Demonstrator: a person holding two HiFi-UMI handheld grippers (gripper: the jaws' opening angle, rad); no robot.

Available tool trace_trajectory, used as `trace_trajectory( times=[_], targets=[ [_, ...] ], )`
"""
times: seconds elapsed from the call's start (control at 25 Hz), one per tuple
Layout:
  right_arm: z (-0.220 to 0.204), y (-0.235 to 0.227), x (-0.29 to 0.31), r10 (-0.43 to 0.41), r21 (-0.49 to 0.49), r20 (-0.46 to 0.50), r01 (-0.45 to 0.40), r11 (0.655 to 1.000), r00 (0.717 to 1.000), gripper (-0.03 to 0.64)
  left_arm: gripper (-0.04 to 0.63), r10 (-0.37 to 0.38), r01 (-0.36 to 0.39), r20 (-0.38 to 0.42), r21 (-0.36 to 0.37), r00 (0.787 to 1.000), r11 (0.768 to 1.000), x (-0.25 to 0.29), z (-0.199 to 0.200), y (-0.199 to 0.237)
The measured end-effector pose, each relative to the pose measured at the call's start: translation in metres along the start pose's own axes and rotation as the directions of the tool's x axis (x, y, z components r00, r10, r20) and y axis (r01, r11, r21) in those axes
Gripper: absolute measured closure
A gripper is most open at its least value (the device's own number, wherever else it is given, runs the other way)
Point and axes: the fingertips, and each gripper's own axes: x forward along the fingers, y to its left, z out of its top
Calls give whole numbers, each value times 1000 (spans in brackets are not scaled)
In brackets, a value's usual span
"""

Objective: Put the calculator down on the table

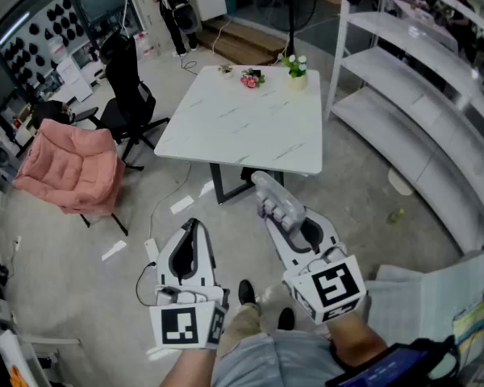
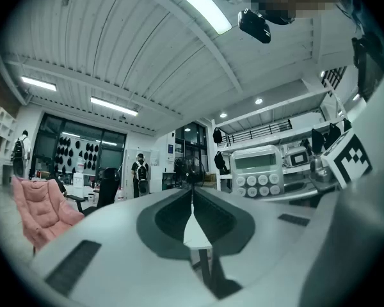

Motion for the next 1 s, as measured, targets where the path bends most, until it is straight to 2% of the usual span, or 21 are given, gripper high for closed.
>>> trace_trajectory(
  times=[0.2, 0.36, 0.6, 1.0],
  targets=[
    [-5, -7, 18, -3, 20, -5, 3, 1000, 1000, 471, 581, -20, 20, 16, 5, 1000, 1000, 19, -5, 8],
    [-4, -15, 38, -22, 45, -1, 22, 999, 1000, 469, 581, -18, 18, -26, -11, 1000, 1000, 38, -18, 25],
    [11, -28, 103, -41, 27, -12, 42, 999, 999, 469, 581, -29, 29, -9, -14, 1000, 999, 91, -8, 71],
    [50, -11, 209, -40, -37, 52, 42, 998, 998, 469, 581, -53, 52, 65, 7, 996, 999, 149, 9, 160]
  ],
)
